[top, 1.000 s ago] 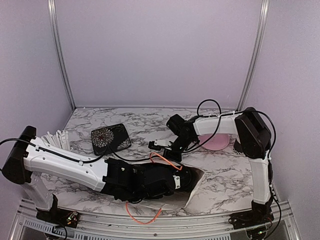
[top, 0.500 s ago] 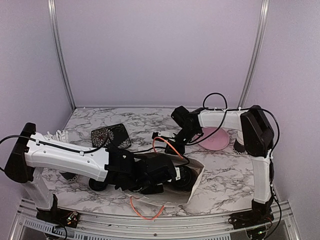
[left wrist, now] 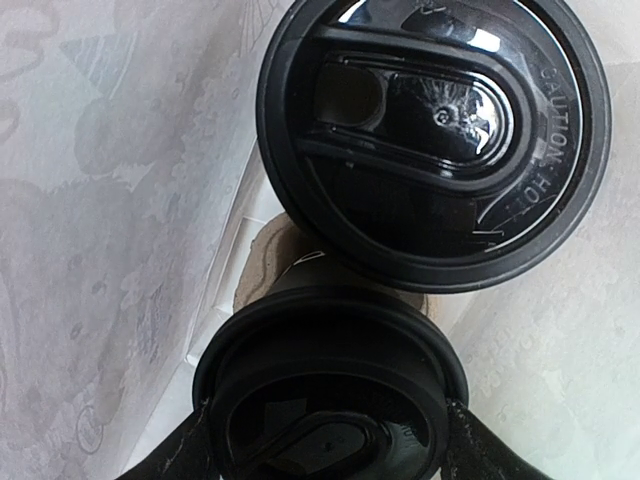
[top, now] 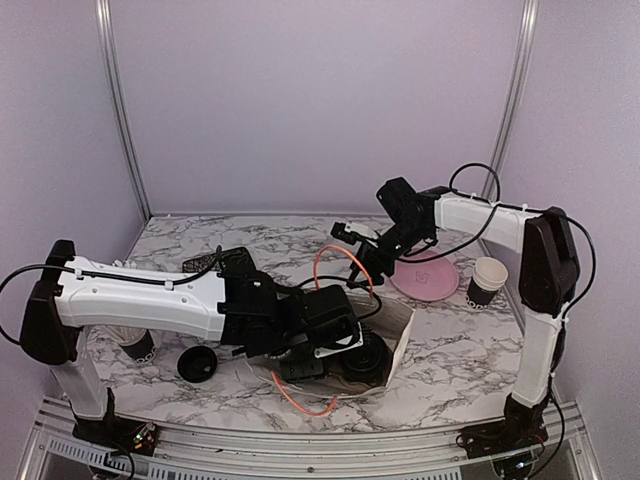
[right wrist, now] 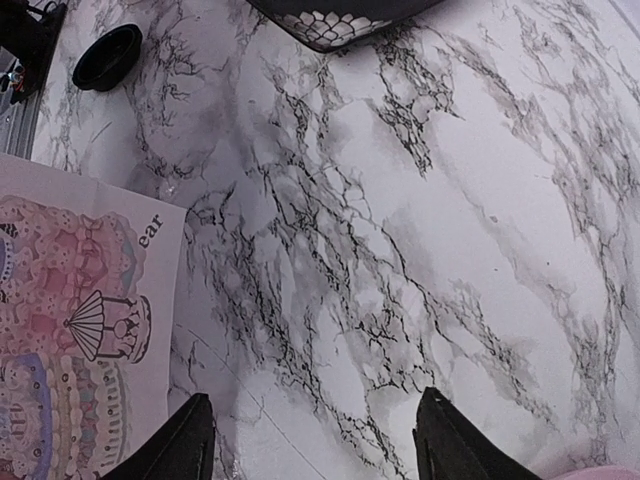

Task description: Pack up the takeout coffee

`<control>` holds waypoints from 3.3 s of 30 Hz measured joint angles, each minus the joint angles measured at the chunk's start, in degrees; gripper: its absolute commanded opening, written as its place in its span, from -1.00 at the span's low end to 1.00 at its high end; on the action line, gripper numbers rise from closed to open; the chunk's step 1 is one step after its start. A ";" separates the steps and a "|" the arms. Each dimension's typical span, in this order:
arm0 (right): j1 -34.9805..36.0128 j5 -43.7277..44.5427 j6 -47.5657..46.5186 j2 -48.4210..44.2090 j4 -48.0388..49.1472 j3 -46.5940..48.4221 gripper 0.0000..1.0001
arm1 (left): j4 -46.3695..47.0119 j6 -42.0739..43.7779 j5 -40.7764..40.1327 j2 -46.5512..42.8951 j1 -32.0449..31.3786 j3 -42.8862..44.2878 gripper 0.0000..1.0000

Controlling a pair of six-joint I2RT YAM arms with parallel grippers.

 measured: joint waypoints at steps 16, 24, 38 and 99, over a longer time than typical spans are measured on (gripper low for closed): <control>0.00 -1.49 -1.11 -2.80 -1.31 -3.10 0.33 | -15.37 -5.11 14.01 5.20 3.08 13.42 -0.18; -0.11 -1.92 -1.53 -4.46 -1.44 -4.52 0.32 | -15.45 -5.07 17.57 6.93 6.62 15.50 -0.22; -0.37 -2.51 -1.27 -5.68 -1.44 -7.80 0.31 | -4.48 -2.91 16.65 4.11 7.30 7.93 0.12; -7.52 -2.64 -0.13 -11.10 -6.93 -0.13 0.34 | -6.10 2.40 6.27 1.81 10.75 37.09 0.98</control>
